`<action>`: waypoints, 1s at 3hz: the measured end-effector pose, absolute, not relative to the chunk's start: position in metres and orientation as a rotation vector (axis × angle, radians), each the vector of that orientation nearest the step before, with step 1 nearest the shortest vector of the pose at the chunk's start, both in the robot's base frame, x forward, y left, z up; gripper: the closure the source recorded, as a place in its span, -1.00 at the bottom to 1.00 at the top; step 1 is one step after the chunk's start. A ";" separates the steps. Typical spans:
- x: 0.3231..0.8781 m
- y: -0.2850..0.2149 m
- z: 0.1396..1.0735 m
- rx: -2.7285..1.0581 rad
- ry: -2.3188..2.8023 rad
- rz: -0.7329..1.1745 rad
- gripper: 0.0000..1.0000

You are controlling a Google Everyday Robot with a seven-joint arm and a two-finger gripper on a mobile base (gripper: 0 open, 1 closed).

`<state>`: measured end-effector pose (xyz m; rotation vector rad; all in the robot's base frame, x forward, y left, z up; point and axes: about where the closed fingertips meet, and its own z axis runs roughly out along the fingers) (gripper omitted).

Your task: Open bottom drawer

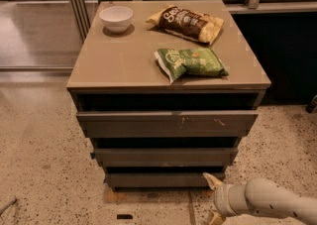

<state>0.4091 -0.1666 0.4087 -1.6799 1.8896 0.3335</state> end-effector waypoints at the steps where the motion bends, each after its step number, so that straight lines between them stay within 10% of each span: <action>1: 0.409 -0.167 0.392 -1.701 1.865 0.315 -1.00; 3: 0.427 -0.161 0.316 -1.745 1.722 0.267 -1.00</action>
Offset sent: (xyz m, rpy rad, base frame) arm 0.0130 -0.0030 -0.1109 -0.0227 -0.1896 0.1085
